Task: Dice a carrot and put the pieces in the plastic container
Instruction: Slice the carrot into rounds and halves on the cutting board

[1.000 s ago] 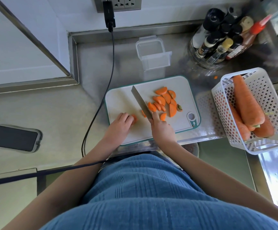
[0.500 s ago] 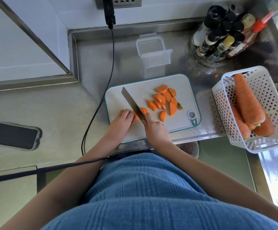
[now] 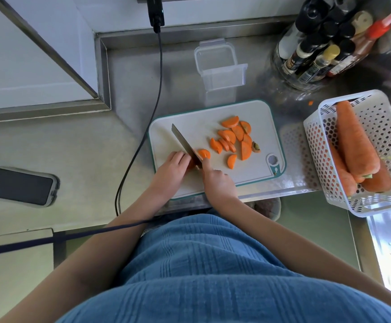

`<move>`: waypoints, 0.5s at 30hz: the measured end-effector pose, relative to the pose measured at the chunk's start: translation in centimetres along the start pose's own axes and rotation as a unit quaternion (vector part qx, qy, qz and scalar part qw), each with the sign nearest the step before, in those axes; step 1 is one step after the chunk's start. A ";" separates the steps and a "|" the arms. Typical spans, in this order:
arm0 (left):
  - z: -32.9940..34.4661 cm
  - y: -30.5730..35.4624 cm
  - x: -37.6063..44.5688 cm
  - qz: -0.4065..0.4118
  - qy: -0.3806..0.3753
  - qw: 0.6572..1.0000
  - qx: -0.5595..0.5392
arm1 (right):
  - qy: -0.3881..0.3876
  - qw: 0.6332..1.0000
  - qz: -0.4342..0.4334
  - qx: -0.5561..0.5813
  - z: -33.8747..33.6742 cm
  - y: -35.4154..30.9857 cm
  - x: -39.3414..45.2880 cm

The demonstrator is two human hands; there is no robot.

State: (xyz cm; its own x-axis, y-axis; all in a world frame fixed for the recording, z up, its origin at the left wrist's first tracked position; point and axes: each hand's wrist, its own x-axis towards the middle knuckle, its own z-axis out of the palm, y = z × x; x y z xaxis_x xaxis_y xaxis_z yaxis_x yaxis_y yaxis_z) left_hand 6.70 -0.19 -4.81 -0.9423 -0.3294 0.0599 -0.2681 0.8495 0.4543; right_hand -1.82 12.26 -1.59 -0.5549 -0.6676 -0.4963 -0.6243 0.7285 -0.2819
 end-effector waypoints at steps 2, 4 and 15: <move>0.0 0.0 0.0 -0.006 -0.005 1.000 0.003 | -0.002 1.000 -0.001 0.002 0.1 0.0 0.3; 0.0 0.0 -0.1 -0.008 -0.006 1.000 0.005 | 0.003 1.000 -0.001 0.007 0.1 0.1 0.5; -0.8 0.2 -0.1 -0.012 -0.009 1.000 -0.012 | 0.020 0.997 0.047 0.062 -1.1 2.5 -1.1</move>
State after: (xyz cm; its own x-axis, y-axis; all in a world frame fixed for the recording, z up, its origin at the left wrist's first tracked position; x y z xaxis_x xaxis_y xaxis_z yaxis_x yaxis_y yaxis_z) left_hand 6.87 -0.32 -3.96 -0.9389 -0.3426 0.0328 -0.2866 0.8313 0.4762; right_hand -3.40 14.66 -0.81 -0.6306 -0.5990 -0.4934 -0.4968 0.8000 -0.3364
